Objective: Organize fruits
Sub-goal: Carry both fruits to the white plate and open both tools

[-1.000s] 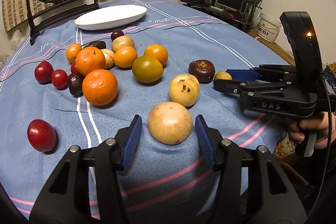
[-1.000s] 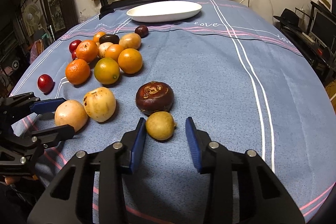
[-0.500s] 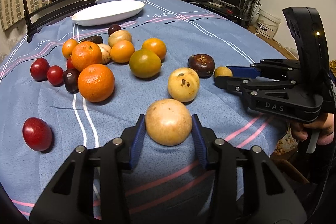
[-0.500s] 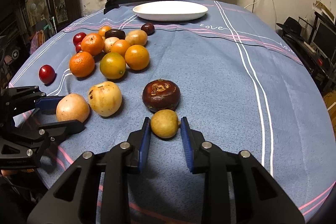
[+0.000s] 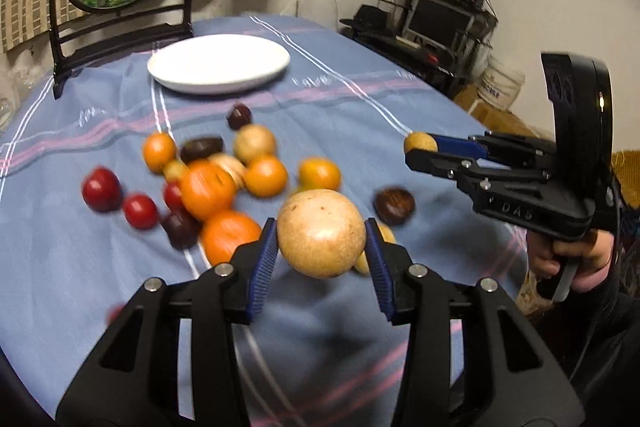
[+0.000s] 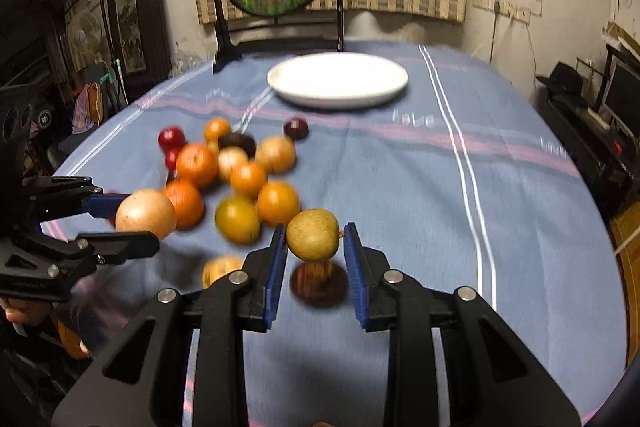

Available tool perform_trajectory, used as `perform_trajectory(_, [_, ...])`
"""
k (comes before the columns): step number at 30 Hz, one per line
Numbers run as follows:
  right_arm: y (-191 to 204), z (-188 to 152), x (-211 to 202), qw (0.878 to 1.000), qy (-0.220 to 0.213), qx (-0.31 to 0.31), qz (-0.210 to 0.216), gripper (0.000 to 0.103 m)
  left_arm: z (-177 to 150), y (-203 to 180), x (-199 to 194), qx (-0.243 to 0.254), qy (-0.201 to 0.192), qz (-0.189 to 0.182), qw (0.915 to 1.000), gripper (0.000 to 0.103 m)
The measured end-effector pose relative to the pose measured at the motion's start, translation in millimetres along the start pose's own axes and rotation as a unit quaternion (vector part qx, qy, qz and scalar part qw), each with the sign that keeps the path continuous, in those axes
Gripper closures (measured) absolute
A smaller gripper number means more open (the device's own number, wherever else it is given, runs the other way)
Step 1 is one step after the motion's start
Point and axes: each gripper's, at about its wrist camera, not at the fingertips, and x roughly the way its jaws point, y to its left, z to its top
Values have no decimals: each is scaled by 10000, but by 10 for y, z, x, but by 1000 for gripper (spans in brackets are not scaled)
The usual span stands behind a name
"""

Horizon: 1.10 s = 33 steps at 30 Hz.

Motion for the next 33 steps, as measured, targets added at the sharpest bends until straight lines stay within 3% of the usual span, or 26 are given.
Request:
perform_trajectory(5, [-26, 359, 225, 9998, -80, -64, 158, 73, 447, 304, 106, -93, -25, 218, 9997, 59])
perform_trajectory(10, [-162, 867, 565, 9993, -297, -122, 180, 74, 1031, 715, 357, -533, -8, 319, 9981, 59])
perform_trajectory(14, [-357, 1288, 1024, 9993, -169, 104, 319, 74, 1496, 1141, 753, -1030, 192, 296, 9941, 59])
perform_trajectory(16, [-409, 1418, 1213, 9994, -111, 147, 302, 74, 1627, 1252, 954, -1041, 285, 503, 9929, 59])
perform_trajectory(25, [-571, 1769, 2076, 9978, 502, 170, 388, 74, 1949, 1534, 1718, -901, 665, 897, 9897, 59])
perform_trajectory(33, [-520, 1735, 2450, 9958, 880, -132, 225, 74, 1940, 1664, 2075, -907, 939, 1120, 9851, 59])
